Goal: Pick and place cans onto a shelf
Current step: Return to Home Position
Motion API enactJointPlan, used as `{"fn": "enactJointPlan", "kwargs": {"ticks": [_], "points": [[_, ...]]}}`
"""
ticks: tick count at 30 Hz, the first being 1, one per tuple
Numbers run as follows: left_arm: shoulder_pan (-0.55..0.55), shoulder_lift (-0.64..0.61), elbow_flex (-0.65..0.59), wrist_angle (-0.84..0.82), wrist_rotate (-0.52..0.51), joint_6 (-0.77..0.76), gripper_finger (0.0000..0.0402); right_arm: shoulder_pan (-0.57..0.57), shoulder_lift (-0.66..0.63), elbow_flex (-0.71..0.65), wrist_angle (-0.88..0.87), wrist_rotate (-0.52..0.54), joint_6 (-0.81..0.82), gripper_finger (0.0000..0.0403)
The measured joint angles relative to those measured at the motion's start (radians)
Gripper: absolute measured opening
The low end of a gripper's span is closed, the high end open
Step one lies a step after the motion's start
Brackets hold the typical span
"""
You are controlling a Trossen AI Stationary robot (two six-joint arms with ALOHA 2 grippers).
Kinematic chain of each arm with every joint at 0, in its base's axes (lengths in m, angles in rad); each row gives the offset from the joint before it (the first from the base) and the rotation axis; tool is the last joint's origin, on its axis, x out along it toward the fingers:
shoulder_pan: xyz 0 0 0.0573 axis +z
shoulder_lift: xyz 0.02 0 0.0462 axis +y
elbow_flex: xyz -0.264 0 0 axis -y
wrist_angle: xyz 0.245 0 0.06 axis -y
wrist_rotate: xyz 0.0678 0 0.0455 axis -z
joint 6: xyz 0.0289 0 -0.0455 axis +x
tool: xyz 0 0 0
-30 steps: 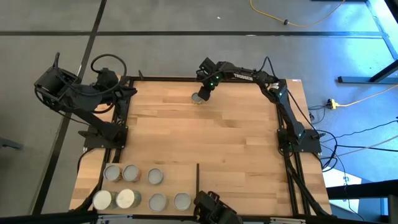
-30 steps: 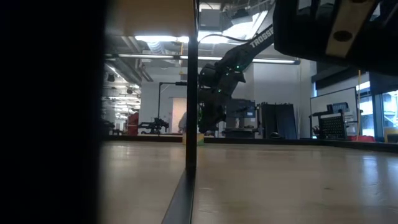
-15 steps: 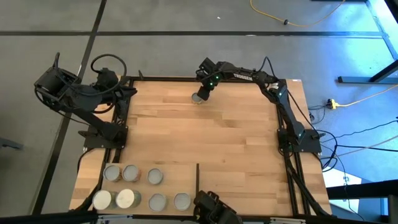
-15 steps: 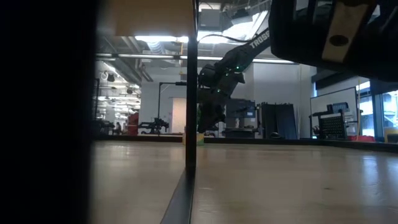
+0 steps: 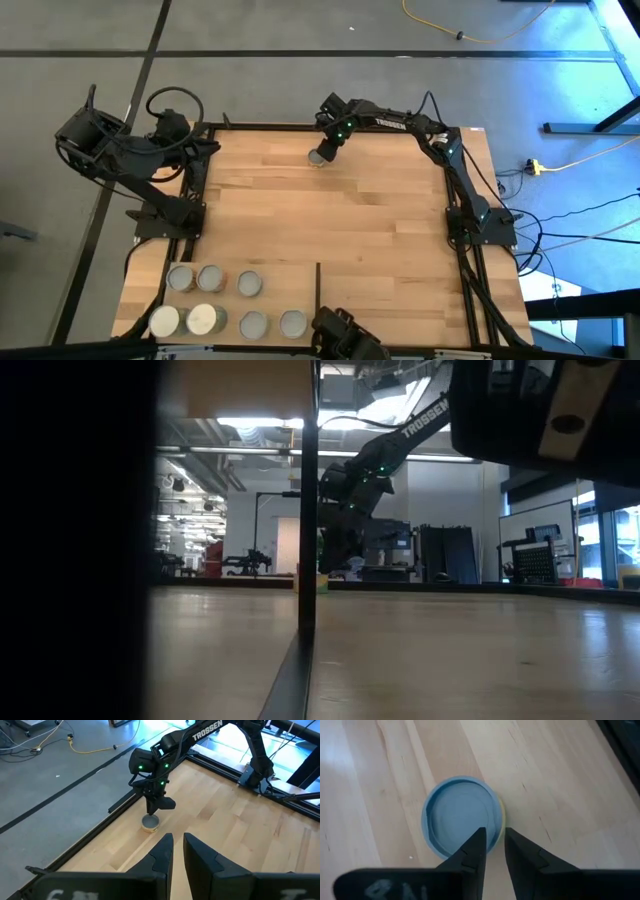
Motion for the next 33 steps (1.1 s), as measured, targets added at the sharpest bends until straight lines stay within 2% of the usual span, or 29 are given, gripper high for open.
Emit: {"fn": "enactJointPlan", "kwargs": {"ticks": [8,20,28,33], "points": [[0.000,0.000,0.000,0.000,0.000,0.000,0.0037,0.000,0.000,0.000,-0.002,-0.001,0.079,0.0072],[0.000,0.000,0.000,0.000,0.000,0.000,0.0037,0.000,0.000,0.000,-0.005,0.021,0.059,0.0072],[0.000,0.000,0.000,0.000,0.000,0.000,0.0037,0.001,0.000,0.000,-0.002,-0.036,0.041,0.0072],[0.000,0.000,0.000,0.000,0.000,0.000,0.0037,0.004,0.000,0.000,-0.002,-0.007,0.023,0.0072]]}}
